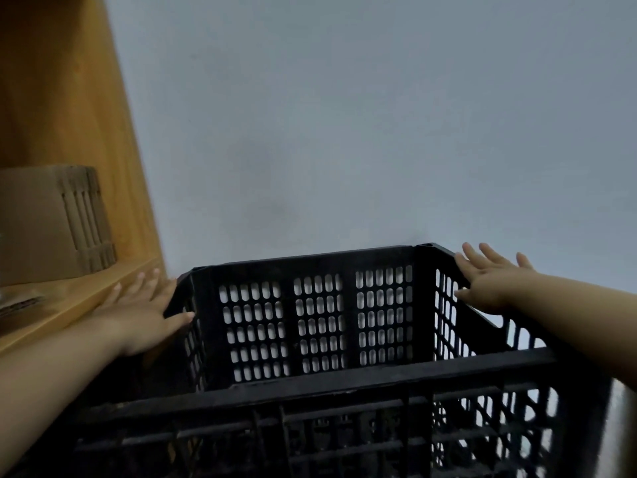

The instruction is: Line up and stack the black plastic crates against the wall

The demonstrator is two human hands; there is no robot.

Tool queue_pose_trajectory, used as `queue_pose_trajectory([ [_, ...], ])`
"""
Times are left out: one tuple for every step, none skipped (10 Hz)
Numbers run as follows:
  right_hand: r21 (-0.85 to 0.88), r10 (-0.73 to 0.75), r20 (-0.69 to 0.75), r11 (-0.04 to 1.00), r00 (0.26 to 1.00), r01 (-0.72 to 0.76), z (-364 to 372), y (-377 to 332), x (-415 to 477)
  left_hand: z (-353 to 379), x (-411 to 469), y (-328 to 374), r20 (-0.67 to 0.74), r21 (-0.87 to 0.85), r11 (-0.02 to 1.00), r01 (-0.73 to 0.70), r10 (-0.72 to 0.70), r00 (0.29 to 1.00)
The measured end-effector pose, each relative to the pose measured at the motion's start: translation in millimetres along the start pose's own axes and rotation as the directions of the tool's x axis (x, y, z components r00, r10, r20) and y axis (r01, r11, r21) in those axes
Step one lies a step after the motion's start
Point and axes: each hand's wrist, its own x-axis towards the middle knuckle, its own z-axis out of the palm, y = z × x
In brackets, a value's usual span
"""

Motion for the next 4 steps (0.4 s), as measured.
queue_pose_trajectory([
  [0.024,-0.012,-0.013,1.000,1.000,0.012,-0.8,1.1,-3.1,-0.6,-4.7,-1.8,0.003,-0.041,0.999,-0.010,0.010,1.000],
  [0.019,0.003,-0.015,1.000,1.000,-0.003,-3.2,-2.4,-5.5,-2.5,-4.2,1.5,-0.009,0.027,1.000,0.006,-0.005,1.000],
  [0.087,0.015,-0.001,0.996,1.000,-0.015,-8.4,-0.4,-10.0,-7.6,-11.2,3.5,-0.036,0.072,0.997,0.006,-0.003,0.999],
  [0.157,0.003,-0.012,0.988,1.000,-0.001,-16.1,8.5,-17.2,-13.5,-16.8,3.2,-0.060,0.023,1.000,-0.006,0.008,0.998],
])
